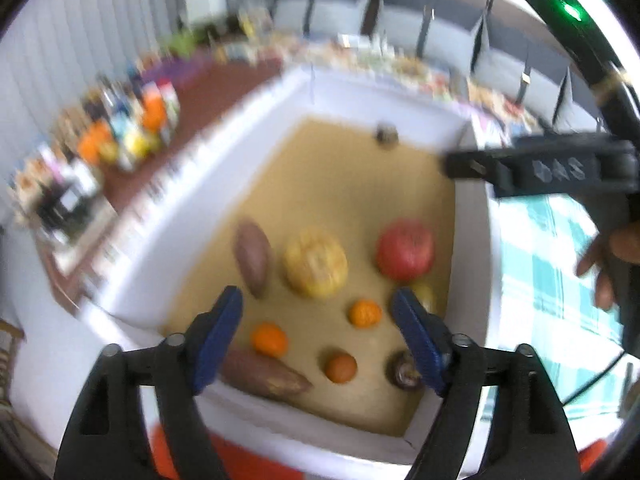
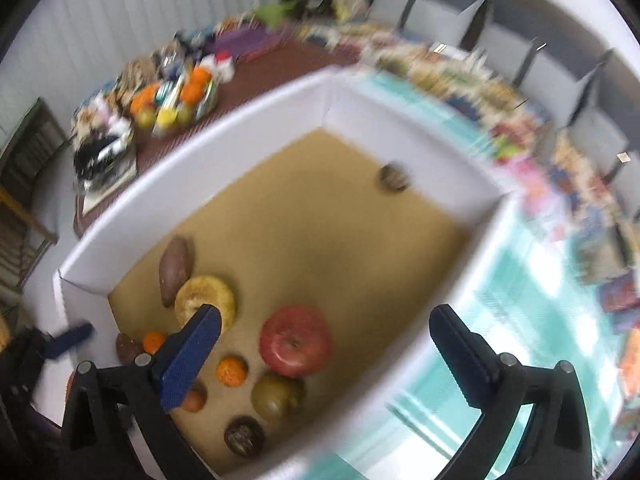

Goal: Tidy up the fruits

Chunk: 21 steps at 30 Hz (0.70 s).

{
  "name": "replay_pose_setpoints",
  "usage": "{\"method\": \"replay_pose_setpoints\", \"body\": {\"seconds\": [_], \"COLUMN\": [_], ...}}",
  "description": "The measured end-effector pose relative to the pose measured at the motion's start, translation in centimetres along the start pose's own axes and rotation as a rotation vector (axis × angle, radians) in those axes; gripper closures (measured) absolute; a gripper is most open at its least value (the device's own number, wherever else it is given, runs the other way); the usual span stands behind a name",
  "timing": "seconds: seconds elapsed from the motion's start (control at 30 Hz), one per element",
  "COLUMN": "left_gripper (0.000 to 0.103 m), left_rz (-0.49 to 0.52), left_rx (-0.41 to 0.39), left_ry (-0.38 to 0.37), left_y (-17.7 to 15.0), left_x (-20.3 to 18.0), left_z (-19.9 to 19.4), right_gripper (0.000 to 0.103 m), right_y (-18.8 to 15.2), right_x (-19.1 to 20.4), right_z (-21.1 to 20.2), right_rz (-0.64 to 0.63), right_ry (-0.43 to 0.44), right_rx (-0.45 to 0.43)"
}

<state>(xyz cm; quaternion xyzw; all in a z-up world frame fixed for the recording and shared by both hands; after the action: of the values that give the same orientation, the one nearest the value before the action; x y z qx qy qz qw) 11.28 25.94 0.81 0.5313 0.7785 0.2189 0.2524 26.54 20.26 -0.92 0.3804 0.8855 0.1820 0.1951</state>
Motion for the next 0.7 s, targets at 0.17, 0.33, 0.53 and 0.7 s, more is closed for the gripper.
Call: {"method": "replay_pose_setpoints", "body": {"seconds": [0.17,0.33,0.53,0.7], "left_gripper": [0.011,0.011,0.011,0.011], "left_rz": [-0.041,-0.109,-0.087,-0.105], "left_rx": [-0.143,-0.048,0.016,0.066], "left_ry": [0.069,0.031,0.094,0.130], "left_y": [1.5,0.7,-0.5,-0.7], "left_x": [0.3,2.1,2.4,3.2], "left_z": [-5.3,-5.2,-5.4,-5.5], "right_gripper": [0.000,0.000,0.000,0.000], "right_y": [-0.9,-5.1,-8.7,-8.8], "right_x": [-0.8,0.9,3.8,4.2], "right_z": [-9.1,-12.7,-12.0,-11.4], "right_rz": [0.070,0.145,0.160,0.174], "right_ry": [0.027,0.106,0.110,0.075], "right_rx": [-0.122,-0.112,-0.048,0.002]}}
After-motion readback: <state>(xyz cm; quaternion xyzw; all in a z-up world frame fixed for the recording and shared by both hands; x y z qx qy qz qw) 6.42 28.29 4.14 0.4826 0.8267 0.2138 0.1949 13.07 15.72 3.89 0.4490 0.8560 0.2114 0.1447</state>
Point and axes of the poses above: each gripper's, at about its wrist camera, not at the fingertips, and z roughly the way its jaws point, x to its left, y to its top, the point moved 5 cm from there along z, roughly the way its jaws point, and after that the axes turned 11 degrees about -y, right-handed, at the moved point
